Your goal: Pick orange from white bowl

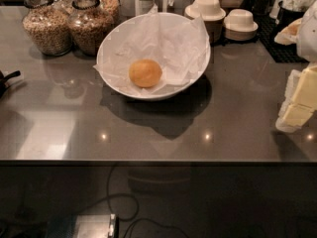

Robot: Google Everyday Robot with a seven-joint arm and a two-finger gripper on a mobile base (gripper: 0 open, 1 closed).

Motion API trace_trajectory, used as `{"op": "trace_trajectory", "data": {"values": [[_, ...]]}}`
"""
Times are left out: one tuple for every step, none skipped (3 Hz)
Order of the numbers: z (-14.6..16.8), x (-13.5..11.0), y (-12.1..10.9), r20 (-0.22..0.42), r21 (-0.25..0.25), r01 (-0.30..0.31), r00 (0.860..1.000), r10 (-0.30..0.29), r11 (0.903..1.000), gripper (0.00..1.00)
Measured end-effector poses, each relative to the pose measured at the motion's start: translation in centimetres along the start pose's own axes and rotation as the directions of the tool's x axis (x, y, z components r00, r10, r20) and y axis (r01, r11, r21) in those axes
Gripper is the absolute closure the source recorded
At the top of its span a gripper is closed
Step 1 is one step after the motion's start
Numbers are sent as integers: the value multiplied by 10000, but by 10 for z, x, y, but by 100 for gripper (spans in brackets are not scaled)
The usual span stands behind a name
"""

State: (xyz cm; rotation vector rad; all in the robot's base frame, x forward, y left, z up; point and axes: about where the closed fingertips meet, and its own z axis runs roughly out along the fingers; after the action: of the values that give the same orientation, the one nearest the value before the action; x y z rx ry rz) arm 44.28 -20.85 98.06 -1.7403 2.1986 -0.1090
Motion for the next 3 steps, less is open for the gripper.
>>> {"op": "trace_trajectory", "data": {"values": [[3,-32,-8,383,1,693,9969,-693,9976,0],[9,-70,-17,913,-70,1392,9862,-1380,9902,0],[18,-102,-27,1397,-231,1779,9750,-1731,9838,0]]}}
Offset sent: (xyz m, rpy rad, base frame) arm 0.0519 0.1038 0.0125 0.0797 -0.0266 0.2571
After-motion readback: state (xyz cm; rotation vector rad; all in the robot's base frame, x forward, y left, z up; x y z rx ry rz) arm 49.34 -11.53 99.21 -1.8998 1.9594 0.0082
